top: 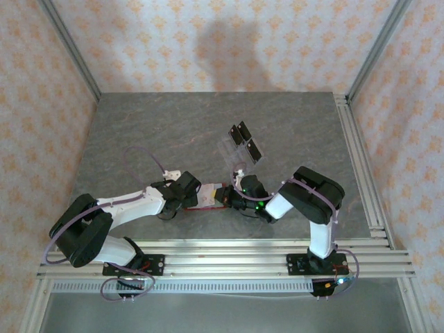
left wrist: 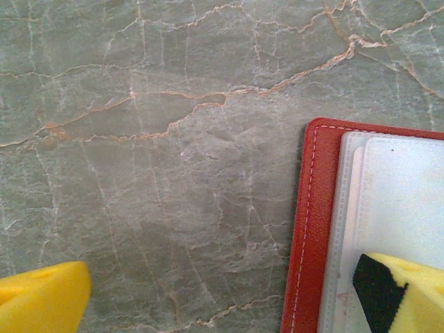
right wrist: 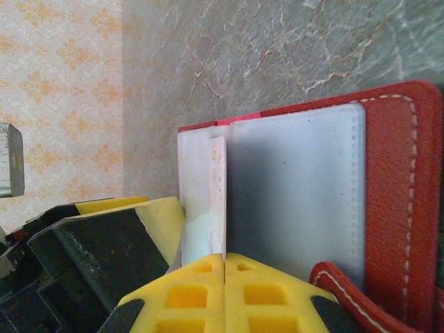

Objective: Put the credit cards into the card holder
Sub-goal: Insert the credit card into the card slot.

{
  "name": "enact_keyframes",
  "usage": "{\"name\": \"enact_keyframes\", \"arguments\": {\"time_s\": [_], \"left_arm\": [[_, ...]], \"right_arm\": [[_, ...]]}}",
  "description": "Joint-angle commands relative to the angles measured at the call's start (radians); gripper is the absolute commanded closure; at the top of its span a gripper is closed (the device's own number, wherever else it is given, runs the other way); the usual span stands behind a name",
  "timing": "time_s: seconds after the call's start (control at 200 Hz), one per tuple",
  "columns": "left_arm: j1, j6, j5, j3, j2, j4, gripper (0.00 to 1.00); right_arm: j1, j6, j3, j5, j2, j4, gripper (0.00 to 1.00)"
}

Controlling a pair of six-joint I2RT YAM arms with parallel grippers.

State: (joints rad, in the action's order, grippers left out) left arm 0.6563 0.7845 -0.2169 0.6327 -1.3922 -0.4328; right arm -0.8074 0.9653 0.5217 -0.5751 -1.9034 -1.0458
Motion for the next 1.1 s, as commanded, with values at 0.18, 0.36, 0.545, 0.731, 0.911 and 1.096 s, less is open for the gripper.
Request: {"name": "enact_keyframes", "arguments": {"time_s": [0.18, 0.36, 0.545, 0.731, 0.911, 1.096], "left_arm": [[-0.001, 0.063, -0.098, 0.003, 0.029, -0.135, 0.00], [-0.004, 0.157, -0.202, 0.028, 0.070, -0.269, 0.00], [-0.007, 0.188, -0.199, 0.018, 0.023, -0.293, 0.00], [-0.006, 0.174, -0.136, 0.000, -0.043, -0.211, 0.00], [-0.003, 0.156, -0.096, -0.009, -0.058, -0.149, 0.00], [-0.003, 0.150, -0.092, -0.014, -0.055, -0.140, 0.00]], "right_arm": [[-0.010, 0.011, 0.026, -0.003, -0.037, -0.001, 1.00], [-0.011, 0.009, 0.038, 0.001, -0.038, 0.034, 1.00], [-0.010, 0.006, 0.052, -0.004, -0.040, 0.077, 1.00], [-0.010, -0.006, 0.076, -0.016, -0.041, 0.137, 1.00], [-0.012, -0.015, 0.118, -0.039, -0.054, 0.203, 0.98], [-0.011, -0.047, 0.140, -0.038, -0.001, 0.308, 0.70]]}}
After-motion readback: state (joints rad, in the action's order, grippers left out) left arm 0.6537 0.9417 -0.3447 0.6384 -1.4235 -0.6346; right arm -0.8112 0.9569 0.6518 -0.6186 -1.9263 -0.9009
